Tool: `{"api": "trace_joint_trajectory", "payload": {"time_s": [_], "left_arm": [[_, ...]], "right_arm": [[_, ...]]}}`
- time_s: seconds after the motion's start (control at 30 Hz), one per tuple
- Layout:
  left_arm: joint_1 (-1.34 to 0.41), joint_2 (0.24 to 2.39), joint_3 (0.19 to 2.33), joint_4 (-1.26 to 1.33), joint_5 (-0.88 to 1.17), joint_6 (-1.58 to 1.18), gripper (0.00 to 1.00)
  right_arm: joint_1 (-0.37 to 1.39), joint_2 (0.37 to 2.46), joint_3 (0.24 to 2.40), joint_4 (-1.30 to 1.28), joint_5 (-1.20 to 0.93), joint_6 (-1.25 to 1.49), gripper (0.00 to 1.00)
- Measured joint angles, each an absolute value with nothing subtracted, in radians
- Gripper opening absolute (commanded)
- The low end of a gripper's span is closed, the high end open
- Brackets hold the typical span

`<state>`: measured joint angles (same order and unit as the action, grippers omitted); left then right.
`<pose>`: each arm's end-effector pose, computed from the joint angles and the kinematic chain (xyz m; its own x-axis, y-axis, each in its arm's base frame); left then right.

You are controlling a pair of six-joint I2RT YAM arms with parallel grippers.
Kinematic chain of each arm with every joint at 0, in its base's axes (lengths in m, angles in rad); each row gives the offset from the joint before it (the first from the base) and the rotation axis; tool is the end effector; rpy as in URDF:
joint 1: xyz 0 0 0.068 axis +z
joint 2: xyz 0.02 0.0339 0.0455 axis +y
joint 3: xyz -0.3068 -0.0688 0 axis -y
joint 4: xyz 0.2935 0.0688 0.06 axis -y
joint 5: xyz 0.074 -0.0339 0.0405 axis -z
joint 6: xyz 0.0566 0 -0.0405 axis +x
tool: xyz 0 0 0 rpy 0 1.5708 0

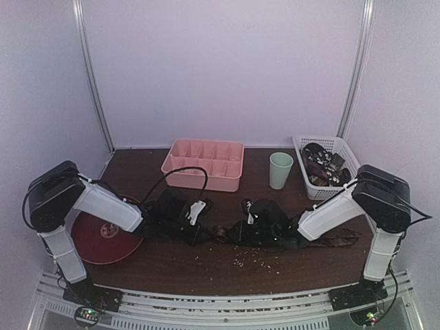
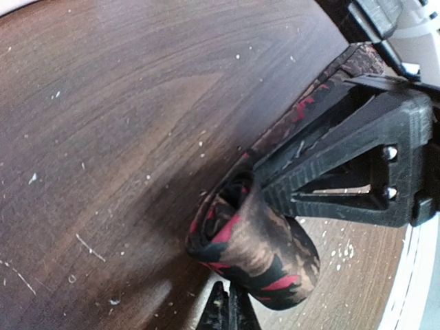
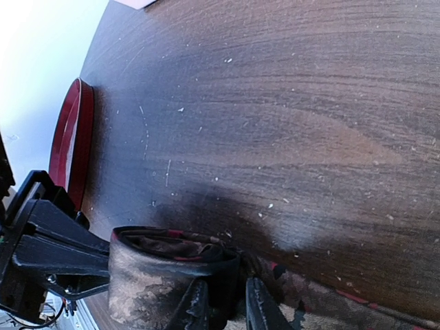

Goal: Roll the ties
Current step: Roll the tie at the center of the board.

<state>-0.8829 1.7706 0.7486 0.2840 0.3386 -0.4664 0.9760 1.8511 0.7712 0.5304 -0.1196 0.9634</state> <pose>0.2264 -0.3051 0.1094 -0.7794 0.2804 -0.5603 0.5982 0.5991 -0.5323 0.2226 0.3410 0.1098 -0.8891 0.1407 -0.4355 -0.2616 0.6246 0.7358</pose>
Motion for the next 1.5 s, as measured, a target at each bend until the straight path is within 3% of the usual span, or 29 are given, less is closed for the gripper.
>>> {"api": "trace_joint_trajectory", "payload": {"time_s": [0.47, 0.73, 1.5], "left_arm": [[-0.886, 1.781, 0.817, 0.258, 0.343, -0.461, 0.00], [-0.892, 1.799, 0.840, 0.219, 0.345, -0.441, 0.08], [-0.905, 1.819, 0.896, 0.121, 0.283, -0.421, 0.16]], "right_arm": [[0.973, 1.833, 0.758, 0.517, -0.112, 0.946, 0.21], [0.973, 1.817, 0.739, 0.518, -0.112, 0.945, 0.21], [0.973, 1.797, 0.716, 0.517, -0.091, 0.936, 0.21]]}}
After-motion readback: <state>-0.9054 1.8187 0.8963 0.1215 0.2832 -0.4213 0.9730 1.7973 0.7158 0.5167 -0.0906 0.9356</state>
